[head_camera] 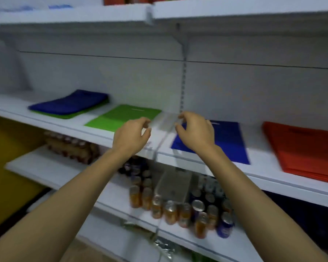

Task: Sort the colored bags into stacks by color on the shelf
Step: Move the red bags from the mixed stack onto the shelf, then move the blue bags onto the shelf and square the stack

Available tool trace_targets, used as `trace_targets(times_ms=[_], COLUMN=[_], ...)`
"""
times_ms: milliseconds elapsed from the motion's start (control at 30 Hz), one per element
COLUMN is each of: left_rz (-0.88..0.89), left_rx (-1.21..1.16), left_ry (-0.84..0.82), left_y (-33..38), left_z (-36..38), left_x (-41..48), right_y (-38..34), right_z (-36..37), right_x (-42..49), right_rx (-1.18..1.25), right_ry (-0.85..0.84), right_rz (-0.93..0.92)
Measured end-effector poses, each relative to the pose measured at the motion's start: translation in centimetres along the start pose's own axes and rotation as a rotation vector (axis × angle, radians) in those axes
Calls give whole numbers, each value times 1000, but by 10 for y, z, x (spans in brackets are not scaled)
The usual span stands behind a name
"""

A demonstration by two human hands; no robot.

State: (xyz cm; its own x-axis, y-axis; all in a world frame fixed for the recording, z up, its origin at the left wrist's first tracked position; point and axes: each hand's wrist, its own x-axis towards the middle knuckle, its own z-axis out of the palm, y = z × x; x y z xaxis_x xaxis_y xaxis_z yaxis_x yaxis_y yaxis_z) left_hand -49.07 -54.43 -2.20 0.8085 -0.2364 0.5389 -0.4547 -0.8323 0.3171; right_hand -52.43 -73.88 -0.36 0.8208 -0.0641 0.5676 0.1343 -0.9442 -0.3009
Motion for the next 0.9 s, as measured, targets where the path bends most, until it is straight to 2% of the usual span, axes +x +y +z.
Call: trace_targets(times_ms=[167,333,500,633,900], left_rz=[-166,-263,-379,-398,-394], left_rx=[300,557,599,618,642], left_ry=[2,-96,-98,-115,-120], left_y=[-144,-237,-290,-322,-403], left_z=[-90,-162,-189,-191,-186], left_x=[-50,-94,-109,-100,-26], right_y=[-138,-217,-267,-301,-333], right_z=[62,102,135,165,230], right_x=[18,22,33,55,137], right_rx=[65,101,113,143,163], right_ry=[-102,-153,-203,-239,-232], right_rz=[-170,-230,-260,-278,-222])
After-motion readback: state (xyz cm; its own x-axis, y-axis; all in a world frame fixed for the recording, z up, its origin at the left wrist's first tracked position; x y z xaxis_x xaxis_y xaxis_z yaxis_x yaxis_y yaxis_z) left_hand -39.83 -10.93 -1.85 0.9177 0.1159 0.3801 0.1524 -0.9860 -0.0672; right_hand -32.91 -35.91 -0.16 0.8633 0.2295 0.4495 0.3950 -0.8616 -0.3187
